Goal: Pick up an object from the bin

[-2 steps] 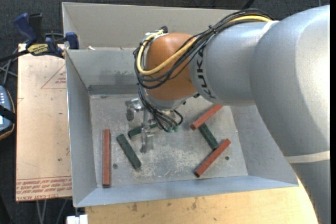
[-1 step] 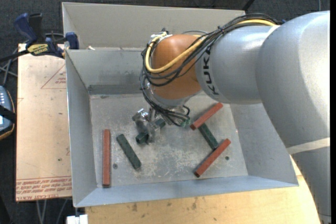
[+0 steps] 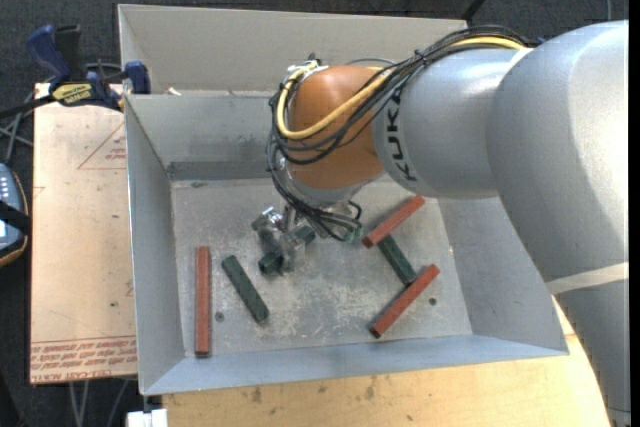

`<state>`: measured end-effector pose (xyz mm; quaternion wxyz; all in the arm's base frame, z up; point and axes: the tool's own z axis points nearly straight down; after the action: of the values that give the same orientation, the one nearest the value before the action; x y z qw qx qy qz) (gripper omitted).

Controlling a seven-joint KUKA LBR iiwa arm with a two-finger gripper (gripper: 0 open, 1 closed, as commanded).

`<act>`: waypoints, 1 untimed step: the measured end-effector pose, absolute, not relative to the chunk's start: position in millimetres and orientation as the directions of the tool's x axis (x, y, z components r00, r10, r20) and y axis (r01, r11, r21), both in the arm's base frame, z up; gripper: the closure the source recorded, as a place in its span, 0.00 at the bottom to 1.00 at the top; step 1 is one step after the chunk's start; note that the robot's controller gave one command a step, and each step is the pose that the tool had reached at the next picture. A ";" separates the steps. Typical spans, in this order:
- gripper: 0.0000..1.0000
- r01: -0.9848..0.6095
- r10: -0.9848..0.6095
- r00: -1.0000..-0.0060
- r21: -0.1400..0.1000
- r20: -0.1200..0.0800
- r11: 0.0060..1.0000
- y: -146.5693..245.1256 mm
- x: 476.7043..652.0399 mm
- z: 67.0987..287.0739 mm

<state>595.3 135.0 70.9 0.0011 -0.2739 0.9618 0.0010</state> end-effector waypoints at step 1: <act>1.00 -0.550 -0.550 -0.835 -0.001 -0.006 0.835 115.9 528.6 234.7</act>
Offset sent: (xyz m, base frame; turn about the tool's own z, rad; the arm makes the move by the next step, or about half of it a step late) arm 0.0000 0.0000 0.0000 0.0000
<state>528.6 115.9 234.7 0.0030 -0.2870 0.9579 0.0003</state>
